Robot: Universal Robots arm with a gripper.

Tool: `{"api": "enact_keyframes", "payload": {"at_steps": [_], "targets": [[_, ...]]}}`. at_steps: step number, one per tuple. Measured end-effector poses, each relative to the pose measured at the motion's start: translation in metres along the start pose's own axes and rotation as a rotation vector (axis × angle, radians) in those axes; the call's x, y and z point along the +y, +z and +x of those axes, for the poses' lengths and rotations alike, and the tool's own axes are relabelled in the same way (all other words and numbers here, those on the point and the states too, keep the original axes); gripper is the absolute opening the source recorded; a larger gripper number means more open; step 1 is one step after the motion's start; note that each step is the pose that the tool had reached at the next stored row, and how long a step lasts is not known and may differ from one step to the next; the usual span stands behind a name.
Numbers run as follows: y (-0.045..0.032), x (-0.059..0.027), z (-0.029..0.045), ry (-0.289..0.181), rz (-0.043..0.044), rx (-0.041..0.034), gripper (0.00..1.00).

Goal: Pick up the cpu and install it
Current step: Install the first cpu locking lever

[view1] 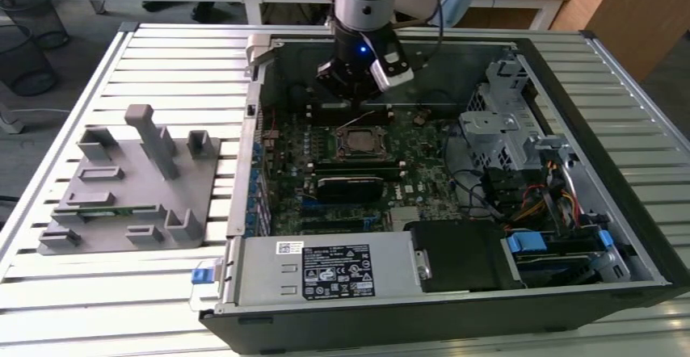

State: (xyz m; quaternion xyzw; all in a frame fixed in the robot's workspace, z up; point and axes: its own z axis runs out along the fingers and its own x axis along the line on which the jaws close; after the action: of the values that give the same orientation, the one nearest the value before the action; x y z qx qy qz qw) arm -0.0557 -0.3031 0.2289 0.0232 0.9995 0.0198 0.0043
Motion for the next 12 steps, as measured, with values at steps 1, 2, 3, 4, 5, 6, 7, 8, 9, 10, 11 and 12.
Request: {"api": "enact_keyframes", "payload": {"at_steps": [1, 2, 3, 4, 5, 6, 7, 8, 9, 10, 11, 12], "targets": [[0.0002, 0.0003, -0.0004, -0.001, 0.0001, 0.0001, 0.11], [0.0004, 0.0005, -0.0006, -0.002, 0.0001, 0.0001, 0.11], [0.0007, 0.0008, -0.001, -0.003, 0.0, 0.0001, 0.11], [0.0009, 0.0011, -0.0014, -0.004, 0.0001, 0.0002, 0.11], [0.0011, 0.0013, -0.0019, -0.004, 0.0, 0.0002, 0.11], [0.0013, 0.0015, -0.0027, -0.005, 0.0, 0.0003, 0.11], [0.0015, 0.0017, -0.0041, -0.005, 0.0, 0.0003, 0.11], [0.0018, 0.0017, -0.0048, -0.005, -0.0001, 0.0003, 0.11], [0.0021, 0.0018, -0.0056, -0.005, 0.0, 0.0002, 0.11], [0.0024, 0.0018, -0.0063, -0.005, 0.0, 0.0003, 0.11], [0.0027, 0.0018, -0.0065, -0.005, 0.0, 0.0002, 0.11], [0.0029, 0.0018, -0.007, -0.005, 0.0002, 0.0003, 0.11]]}}
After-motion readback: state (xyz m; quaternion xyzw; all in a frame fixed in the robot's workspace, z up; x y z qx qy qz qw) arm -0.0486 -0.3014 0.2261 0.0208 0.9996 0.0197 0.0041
